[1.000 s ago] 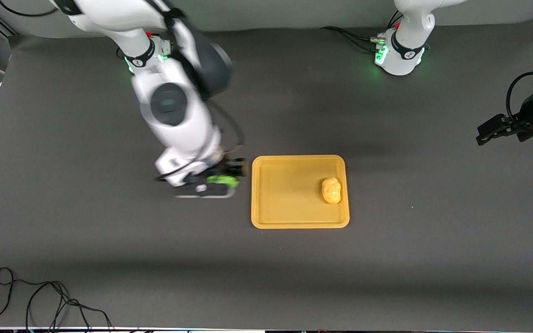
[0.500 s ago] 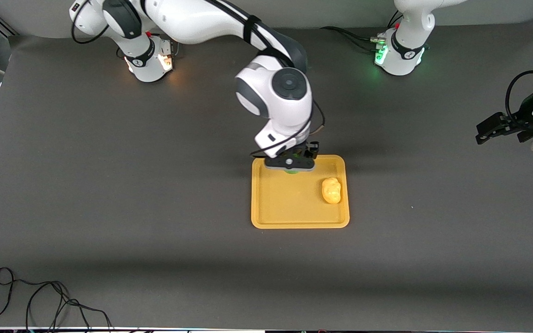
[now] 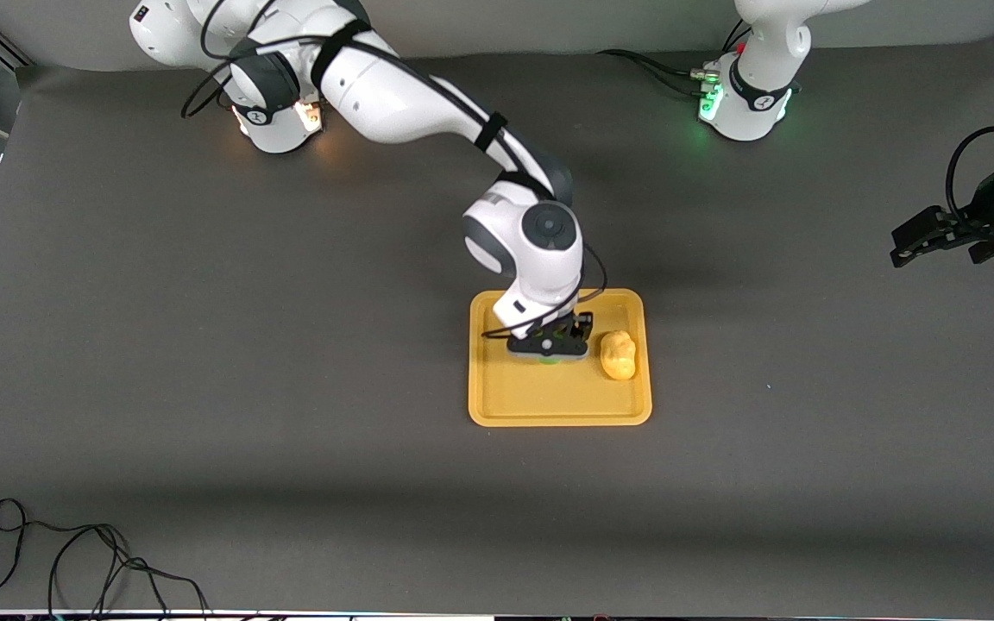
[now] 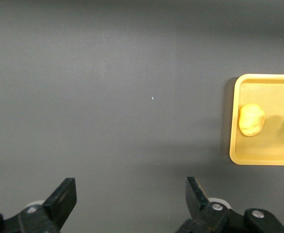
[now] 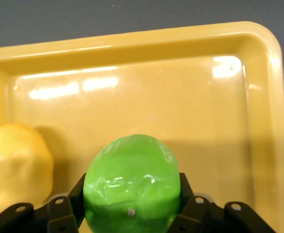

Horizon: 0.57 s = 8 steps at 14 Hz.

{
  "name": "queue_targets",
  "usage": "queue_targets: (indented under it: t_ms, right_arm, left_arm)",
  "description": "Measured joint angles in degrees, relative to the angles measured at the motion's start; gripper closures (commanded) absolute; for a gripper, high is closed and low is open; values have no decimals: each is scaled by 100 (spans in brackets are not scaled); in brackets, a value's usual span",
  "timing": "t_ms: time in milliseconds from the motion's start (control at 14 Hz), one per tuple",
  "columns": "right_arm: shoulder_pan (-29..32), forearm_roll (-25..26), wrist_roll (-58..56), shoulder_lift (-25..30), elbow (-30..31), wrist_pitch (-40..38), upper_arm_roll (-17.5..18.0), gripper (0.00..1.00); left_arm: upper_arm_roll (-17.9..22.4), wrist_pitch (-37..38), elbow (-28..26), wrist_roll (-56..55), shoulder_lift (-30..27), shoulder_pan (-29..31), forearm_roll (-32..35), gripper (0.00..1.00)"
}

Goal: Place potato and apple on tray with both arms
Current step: 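Lower the apple onto the tray beside the potato and open the right gripper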

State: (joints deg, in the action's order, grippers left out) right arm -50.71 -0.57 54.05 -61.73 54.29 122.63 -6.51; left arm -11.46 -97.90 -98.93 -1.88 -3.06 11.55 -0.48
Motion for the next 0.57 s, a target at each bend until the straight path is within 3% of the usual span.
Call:
queue_targets:
  t_ms: [429,500,571]
  right_arm:
    - [65,1,0,-264,-38,319,0,78]
    - [65,1,0,-291,-43,351,0,74]
    - [65,1,0,-298,-52,359,0,63]
  left_arm:
    - [2,0,-3,0,0,0,0,0]
    - [1,0,-3,0,1,0,0,0]
    - [2,0,-4,0,1,0,0,0]
